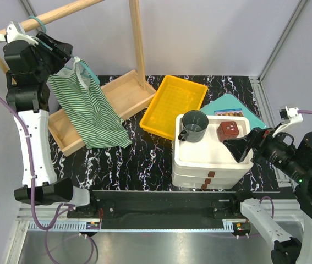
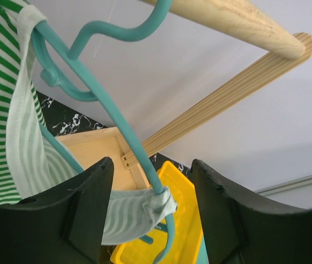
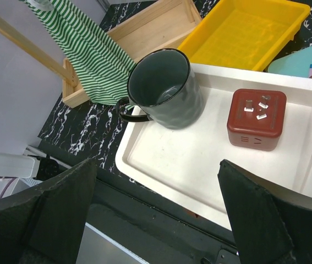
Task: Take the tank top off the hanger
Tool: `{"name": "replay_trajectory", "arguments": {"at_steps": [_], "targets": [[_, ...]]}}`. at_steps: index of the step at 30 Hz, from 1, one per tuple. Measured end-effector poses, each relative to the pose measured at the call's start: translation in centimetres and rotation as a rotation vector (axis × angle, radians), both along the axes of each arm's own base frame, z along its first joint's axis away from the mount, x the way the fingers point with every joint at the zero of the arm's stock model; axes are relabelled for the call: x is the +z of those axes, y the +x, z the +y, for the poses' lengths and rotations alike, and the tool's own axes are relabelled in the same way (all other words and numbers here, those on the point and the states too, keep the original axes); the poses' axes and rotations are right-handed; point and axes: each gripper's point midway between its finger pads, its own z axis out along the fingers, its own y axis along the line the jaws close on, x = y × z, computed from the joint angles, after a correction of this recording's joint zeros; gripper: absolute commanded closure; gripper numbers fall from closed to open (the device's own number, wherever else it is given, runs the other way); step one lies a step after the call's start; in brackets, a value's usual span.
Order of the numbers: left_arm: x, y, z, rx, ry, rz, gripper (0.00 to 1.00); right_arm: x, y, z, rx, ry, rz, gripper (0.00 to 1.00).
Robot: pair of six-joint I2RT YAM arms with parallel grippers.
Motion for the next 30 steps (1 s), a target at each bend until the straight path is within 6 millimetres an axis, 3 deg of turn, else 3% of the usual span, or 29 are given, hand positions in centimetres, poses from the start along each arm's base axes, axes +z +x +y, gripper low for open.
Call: {"name": "replay_trajectory", "arguments": {"at_steps": [4, 11, 30], "targets": [[-0.2, 0.6, 0.0, 0.0, -0.017, -0.001, 0.4, 0.4, -0.2, -0.1, 0.001, -0.002, -0.014, 0.0], [-1.5, 1.3, 0.1, 0.005, -0.049, 0.021, 0.52, 0.8, -0.5, -0.2, 0.002, -0.002, -0.033, 0.0], [-2.4, 2.6, 0.0, 0.001, -0.084, 0.024, 0.96, 1.2, -1.6, -0.3, 0.005, 0.01, -0.064, 0.0]]}}
